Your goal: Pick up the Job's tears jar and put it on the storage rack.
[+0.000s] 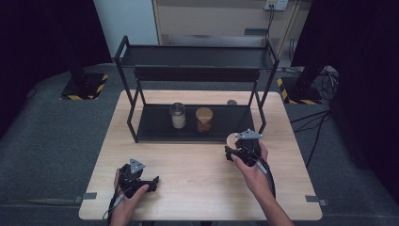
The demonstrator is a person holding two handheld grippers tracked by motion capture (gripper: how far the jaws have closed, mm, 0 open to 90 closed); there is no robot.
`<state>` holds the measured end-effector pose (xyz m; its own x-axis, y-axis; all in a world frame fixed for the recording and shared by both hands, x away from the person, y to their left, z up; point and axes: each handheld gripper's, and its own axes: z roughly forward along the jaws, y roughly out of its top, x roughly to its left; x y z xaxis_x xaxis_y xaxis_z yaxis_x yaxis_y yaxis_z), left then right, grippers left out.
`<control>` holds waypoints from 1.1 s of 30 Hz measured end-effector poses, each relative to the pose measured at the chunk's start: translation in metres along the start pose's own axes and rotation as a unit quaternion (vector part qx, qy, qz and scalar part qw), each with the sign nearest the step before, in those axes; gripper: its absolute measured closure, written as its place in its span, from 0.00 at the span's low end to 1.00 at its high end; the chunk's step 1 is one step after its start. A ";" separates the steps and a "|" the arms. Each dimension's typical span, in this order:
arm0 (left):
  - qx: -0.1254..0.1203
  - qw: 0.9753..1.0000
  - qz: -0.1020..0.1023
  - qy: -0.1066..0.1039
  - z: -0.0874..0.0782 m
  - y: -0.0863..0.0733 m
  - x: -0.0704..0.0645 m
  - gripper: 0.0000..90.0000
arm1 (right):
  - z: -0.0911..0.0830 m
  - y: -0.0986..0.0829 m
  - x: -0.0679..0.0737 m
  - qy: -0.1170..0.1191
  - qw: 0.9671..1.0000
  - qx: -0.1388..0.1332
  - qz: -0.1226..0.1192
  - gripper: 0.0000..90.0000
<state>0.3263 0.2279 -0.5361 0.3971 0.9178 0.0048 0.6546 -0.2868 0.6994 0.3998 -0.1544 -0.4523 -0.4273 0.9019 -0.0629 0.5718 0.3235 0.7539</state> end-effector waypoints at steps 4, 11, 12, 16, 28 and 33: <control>0.000 1.000 0.000 0.000 0.000 0.000 0.000 0.00 | 0.003 0.005 0.002 -0.001 1.000 -0.001 -0.002 0.28; 0.000 1.000 0.000 0.000 0.000 0.000 0.000 0.00 | 0.010 0.011 0.001 -0.004 1.000 -0.003 -0.001 0.28; 0.000 1.000 0.000 0.000 0.000 0.000 0.000 0.00 | 0.011 0.012 0.001 -0.005 1.000 -0.001 -0.001 0.28; 0.000 1.000 0.000 0.000 0.000 0.000 0.000 0.00 | 0.013 0.018 0.000 -0.009 1.000 -0.004 0.001 0.28; 0.000 1.000 0.000 0.000 0.000 0.000 0.000 0.00 | 0.022 0.034 0.000 -0.014 1.000 -0.007 -0.002 0.28; 0.000 1.000 0.000 0.000 0.000 0.000 0.000 0.00 | 0.028 0.038 0.000 -0.015 1.000 -0.007 0.000 0.28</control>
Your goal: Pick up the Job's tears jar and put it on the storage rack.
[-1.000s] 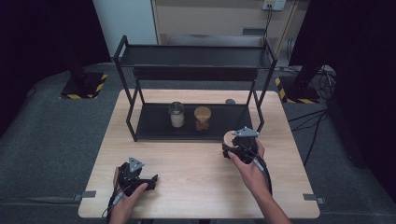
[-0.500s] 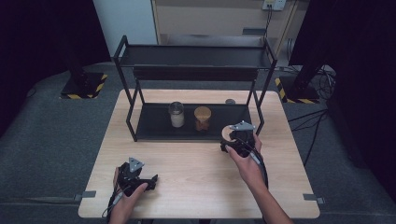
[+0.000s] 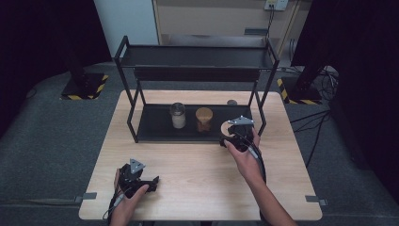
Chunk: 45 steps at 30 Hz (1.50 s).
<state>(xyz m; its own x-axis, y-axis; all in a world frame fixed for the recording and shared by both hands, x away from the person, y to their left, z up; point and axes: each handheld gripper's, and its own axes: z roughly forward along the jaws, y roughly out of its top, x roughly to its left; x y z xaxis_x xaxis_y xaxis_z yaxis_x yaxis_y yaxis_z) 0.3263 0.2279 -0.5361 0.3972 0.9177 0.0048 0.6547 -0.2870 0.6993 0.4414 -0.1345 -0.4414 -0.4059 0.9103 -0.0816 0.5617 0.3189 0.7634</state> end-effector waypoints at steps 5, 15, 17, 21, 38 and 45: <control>0.000 1.000 0.000 0.000 0.000 0.000 0.000 0.00 | 0.006 0.005 -0.003 -0.004 1.000 0.000 0.006 0.28; 0.000 1.000 0.000 0.000 0.000 0.000 0.000 0.00 | 0.018 0.009 -0.009 -0.011 1.000 0.004 0.016 0.28; 0.000 1.000 0.000 0.000 0.000 0.000 0.000 0.00 | 0.021 0.009 -0.010 -0.011 1.000 0.004 0.017 0.28; 0.000 1.000 0.000 0.000 0.000 0.000 0.000 0.00 | 0.025 0.011 -0.012 -0.014 1.000 0.006 0.020 0.28; 0.000 1.000 0.000 0.000 0.000 0.000 0.000 0.00 | 0.041 0.016 -0.017 -0.026 0.999 0.011 0.027 0.28; 0.000 1.000 0.000 0.000 0.000 0.000 0.000 0.00 | 0.048 0.018 -0.019 -0.028 0.999 0.012 0.033 0.28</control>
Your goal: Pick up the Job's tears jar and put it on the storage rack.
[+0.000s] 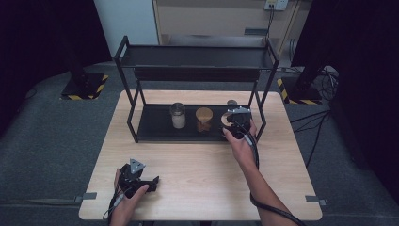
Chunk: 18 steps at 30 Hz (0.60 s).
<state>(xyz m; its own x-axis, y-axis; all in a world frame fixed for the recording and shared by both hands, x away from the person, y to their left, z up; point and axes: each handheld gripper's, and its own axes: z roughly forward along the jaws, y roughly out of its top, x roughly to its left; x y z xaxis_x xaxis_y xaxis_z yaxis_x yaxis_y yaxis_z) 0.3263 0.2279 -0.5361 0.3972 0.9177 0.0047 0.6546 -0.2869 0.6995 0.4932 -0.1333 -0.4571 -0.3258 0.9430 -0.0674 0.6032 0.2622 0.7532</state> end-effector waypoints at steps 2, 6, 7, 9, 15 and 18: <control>0.000 1.000 0.000 0.000 0.000 0.000 0.000 0.00 | 0.002 0.001 0.000 0.001 1.000 0.006 0.004 0.28; 0.000 1.000 0.000 0.000 0.000 0.000 0.000 0.00 | 0.007 0.003 -0.003 -0.002 1.000 0.005 0.005 0.28; 0.000 1.000 0.000 0.000 0.000 0.000 0.000 0.00 | 0.008 0.004 -0.003 -0.004 1.000 0.005 0.006 0.28; 0.000 1.000 0.000 0.000 0.000 0.000 0.000 0.00 | 0.010 0.005 -0.004 -0.004 1.000 0.004 0.007 0.28; 0.000 1.000 0.000 0.000 0.000 0.000 0.000 0.00 | 0.015 0.009 -0.006 -0.010 1.000 0.000 0.012 0.28; 0.000 1.000 0.000 0.000 0.000 0.000 0.000 0.00 | 0.017 0.010 -0.009 -0.013 1.000 -0.002 0.013 0.28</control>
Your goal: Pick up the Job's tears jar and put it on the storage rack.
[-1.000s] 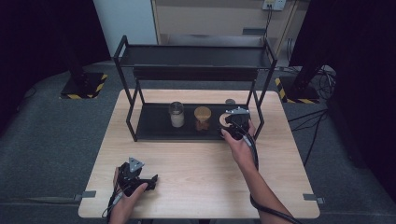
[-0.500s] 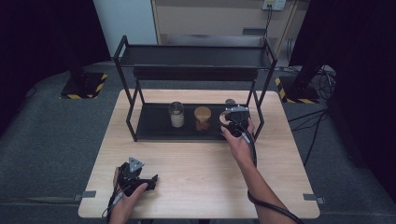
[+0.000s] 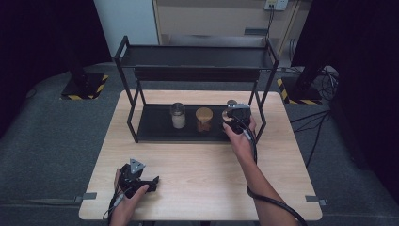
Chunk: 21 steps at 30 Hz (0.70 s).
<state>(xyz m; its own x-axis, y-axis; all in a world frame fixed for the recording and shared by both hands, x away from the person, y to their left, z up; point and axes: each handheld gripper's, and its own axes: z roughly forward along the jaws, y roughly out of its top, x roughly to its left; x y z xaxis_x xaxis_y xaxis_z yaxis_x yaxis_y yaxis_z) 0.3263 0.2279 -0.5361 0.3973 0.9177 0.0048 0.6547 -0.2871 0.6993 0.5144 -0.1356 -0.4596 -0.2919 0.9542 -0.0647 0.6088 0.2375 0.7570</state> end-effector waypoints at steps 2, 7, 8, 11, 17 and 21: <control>0.000 1.000 0.000 0.000 0.000 0.000 0.000 0.00 | 0.001 0.000 -0.001 -0.002 1.000 0.000 0.000 0.28; 0.000 1.000 0.000 0.000 0.000 0.000 0.000 0.00 | 0.003 -0.001 -0.002 -0.003 1.000 -0.002 0.001 0.28; 0.000 1.000 0.000 0.000 0.000 0.000 0.000 0.00 | 0.004 0.000 -0.001 -0.003 1.000 -0.003 0.000 0.28; 0.000 1.000 0.000 0.000 0.000 0.000 0.000 0.00 | 0.006 0.001 -0.001 -0.005 1.000 -0.002 0.001 0.28; 0.000 1.000 0.000 0.000 0.000 0.000 0.000 0.00 | 0.011 0.003 -0.001 -0.007 1.000 0.001 -0.001 0.28; 0.000 1.000 0.000 0.000 0.000 0.000 0.000 0.00 | 0.014 0.003 0.001 -0.006 1.000 0.003 -0.002 0.28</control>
<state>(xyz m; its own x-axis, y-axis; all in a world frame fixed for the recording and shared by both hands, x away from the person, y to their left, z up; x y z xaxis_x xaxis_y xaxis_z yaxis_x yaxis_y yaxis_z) 0.3263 0.2279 -0.5361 0.3973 0.9177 0.0047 0.6547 -0.2870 0.6993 0.5267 -0.1316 -0.4665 -0.2853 0.9555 -0.0747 0.6119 0.2416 0.7531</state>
